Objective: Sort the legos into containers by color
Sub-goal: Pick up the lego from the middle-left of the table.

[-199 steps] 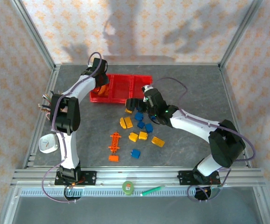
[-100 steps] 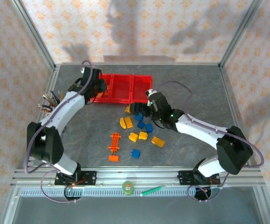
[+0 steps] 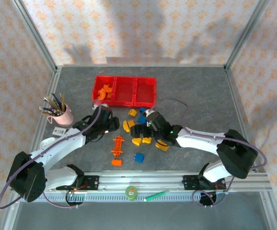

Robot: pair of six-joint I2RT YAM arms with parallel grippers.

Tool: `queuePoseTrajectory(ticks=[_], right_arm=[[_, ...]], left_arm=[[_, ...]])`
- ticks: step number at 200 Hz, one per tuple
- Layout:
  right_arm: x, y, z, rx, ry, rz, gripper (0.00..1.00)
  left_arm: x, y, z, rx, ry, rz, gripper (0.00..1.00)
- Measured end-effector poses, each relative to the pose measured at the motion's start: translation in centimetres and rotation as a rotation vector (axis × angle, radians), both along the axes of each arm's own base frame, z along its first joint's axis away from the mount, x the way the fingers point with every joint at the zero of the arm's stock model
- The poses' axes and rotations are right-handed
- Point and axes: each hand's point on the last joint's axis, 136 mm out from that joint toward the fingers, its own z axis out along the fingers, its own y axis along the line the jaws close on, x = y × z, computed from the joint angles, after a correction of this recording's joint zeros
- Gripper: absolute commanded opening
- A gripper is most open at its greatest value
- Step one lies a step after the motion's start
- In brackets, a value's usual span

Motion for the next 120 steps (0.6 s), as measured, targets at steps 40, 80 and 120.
queuePoseTrajectory(ticks=[40,80,120], right_arm=[[-0.6,-0.3,-1.2,0.012,0.017,-0.011,1.0],[-0.5,-0.5,-0.8,0.026,0.006,-0.028,1.0],[-0.3,-0.6,-0.6,0.03,-0.002,-0.043,1.0]], left_arm=[[-3.1,-1.9,-2.7,0.005,0.069,-0.06,0.72],[-4.7,-3.1,-4.7,0.025,0.121,-0.099,0.73],[-5.6,-4.0,-6.2,0.064,0.161,-0.139,0.72]])
